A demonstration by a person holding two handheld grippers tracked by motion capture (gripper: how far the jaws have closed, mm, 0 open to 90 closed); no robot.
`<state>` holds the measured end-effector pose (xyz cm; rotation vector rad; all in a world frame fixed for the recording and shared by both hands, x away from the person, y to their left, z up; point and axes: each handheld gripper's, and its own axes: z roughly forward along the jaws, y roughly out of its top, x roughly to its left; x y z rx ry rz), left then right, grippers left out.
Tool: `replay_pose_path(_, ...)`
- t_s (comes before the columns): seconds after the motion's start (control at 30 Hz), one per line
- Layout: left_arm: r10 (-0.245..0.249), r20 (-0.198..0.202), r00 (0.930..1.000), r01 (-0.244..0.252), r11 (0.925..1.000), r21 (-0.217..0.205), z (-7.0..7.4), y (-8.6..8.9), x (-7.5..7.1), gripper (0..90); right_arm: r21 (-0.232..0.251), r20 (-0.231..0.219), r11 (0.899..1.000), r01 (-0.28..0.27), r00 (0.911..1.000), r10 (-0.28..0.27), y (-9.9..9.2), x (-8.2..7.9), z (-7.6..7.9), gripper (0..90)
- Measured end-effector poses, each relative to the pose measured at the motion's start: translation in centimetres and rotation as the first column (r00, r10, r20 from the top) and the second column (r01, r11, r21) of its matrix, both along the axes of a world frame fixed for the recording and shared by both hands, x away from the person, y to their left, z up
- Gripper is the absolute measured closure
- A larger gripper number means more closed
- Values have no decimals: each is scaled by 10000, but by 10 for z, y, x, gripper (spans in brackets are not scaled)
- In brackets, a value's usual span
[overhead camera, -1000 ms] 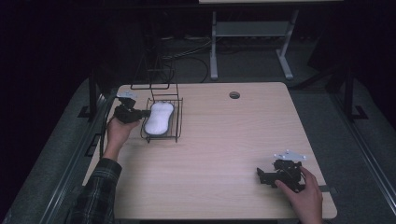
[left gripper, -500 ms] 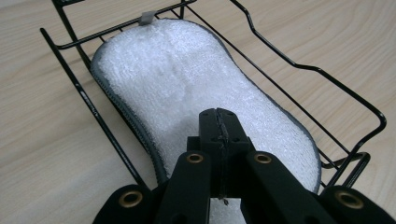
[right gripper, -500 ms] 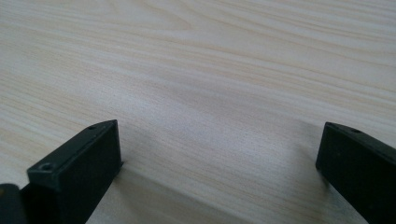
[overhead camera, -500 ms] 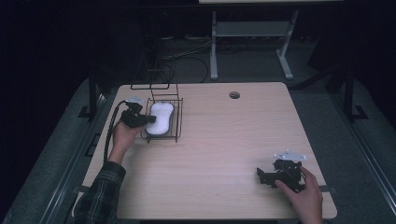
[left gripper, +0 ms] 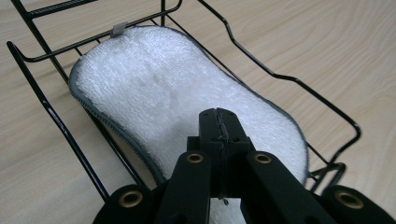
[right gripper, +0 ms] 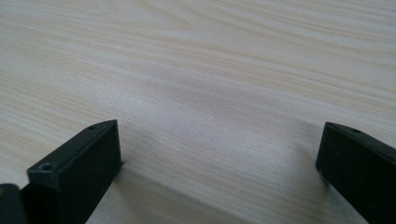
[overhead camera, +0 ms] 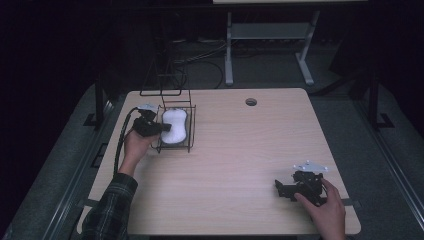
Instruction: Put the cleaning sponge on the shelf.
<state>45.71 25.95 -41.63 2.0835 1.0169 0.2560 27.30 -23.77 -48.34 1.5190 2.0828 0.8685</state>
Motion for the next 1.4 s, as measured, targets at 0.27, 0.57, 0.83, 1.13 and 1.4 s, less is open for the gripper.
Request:
replay_pose_path(0.27,-67,-25,10000,66,9993,-362,7,4,-20,898,-7,2,10000,-5,10000,5,0,0,0,0)
replay_pose_path(0.57,-87,371,9993,72,9992,404,11,7,-47,631,-3,2,10000,-2,10000,2,0,0,0,0)
replay_pose_path(0.83,-388,681,9969,369,9989,286,16,6,-79,446,-9,-1,10000,-11,10000,11,0,0,0,0)
replay_pose_path(1.13,-718,1105,9913,679,9970,383,10,2,-112,261,-10,-1,10000,-10,10000,10,0,0,0,0)
replay_pose_path(1.4,-811,1225,9892,732,9950,677,-6,0,-137,142,-11,-1,10000,-12,10000,12,0,0,0,0)
